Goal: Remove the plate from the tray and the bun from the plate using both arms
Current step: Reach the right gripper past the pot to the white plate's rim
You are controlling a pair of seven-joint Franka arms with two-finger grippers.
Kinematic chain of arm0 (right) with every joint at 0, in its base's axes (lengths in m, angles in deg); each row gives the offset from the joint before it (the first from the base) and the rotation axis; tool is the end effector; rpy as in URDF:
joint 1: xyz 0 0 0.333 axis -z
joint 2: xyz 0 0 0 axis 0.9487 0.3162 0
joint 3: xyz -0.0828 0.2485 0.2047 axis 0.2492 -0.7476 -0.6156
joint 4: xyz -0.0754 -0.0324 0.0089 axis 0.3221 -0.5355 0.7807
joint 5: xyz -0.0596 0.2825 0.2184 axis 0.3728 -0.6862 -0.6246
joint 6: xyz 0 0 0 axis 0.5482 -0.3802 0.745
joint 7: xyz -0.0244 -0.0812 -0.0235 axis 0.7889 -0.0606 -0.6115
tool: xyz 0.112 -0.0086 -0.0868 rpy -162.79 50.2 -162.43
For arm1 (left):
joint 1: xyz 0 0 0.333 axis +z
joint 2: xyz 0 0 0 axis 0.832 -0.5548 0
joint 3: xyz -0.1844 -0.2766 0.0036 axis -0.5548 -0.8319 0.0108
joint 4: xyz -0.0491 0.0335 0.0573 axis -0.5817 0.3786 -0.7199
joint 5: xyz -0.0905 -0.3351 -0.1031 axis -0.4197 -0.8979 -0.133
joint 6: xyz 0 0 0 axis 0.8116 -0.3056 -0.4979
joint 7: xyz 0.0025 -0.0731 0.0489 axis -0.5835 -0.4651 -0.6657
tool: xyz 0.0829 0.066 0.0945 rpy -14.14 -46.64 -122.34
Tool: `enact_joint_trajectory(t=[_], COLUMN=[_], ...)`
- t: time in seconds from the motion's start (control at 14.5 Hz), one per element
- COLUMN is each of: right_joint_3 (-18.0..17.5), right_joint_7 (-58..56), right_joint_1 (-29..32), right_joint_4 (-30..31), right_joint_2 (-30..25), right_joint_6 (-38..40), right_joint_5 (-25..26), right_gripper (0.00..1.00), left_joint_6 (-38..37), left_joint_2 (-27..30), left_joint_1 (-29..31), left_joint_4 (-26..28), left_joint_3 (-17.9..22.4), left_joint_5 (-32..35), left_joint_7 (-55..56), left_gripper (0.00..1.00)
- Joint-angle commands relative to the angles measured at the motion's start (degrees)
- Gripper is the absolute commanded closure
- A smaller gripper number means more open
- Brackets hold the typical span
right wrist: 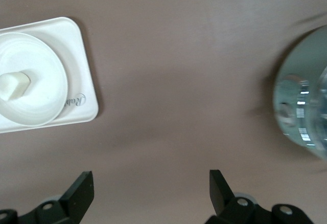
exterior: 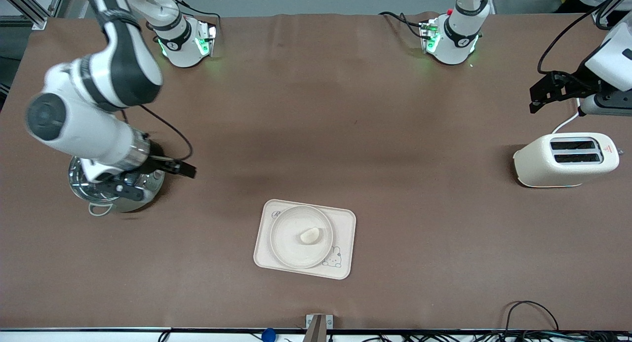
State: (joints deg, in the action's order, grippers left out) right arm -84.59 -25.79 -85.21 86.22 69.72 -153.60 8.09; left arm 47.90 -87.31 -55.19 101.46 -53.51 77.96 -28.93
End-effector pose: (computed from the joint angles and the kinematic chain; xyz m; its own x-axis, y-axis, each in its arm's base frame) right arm 0.5925 0.1829 0.4255 0.9498 -0.2931 -0.1097 -0.3036 -0.9479 -0.0963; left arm 0.5085 -0.0550 0.6270 0.9933 -0.1114 0.0307 -0.1106 -0.9935 -0.0259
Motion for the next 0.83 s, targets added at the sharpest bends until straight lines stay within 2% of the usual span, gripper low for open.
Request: enact_joint_trajectory(t=[0.0,0.14,0.28,0.55,0.76], right_joint_3=[0.31,0.31,0.31,0.40,0.40], right_joint_7=[2.47,5.69,11.93,15.12,17.41], right_joint_1=[-2.52,-4.10,-6.82,-9.02,-10.08], right_joint_4=[-0.11,-0.98,-4.57,-13.98,-16.45], right_joint_2=[4.68,8.80,14.50,23.58,27.80], right_joint_6=[-6.18,-12.24,-17.00,-17.89,-23.15], right_joint_5=[-0.44,-0.45,-0.10,0.17,0.17], right_gripper=[0.00,0.00,0.00,0.00,0.02], left_joint_6=[-1.25,-1.24,-1.16,-1.16,-1.16], left_joint_2=[-0.40,-0.49,-0.49,-0.75,-0.75], left_joint_1=[0.38,0.38,0.47,0.38,0.38], left_joint_4=[-1.19,-1.19,-1.19,-1.28,-1.28], left_joint_3=[-0.02,-0.02,-0.02,-0.02,-0.02], left_joint_5=[-1.04,-1.04,-1.04,-1.04,-1.04], left_joint_7=[-1.60,-1.52,-1.52,-1.52,-1.60], left_gripper=[0.00,0.00,0.00,0.00,0.00])
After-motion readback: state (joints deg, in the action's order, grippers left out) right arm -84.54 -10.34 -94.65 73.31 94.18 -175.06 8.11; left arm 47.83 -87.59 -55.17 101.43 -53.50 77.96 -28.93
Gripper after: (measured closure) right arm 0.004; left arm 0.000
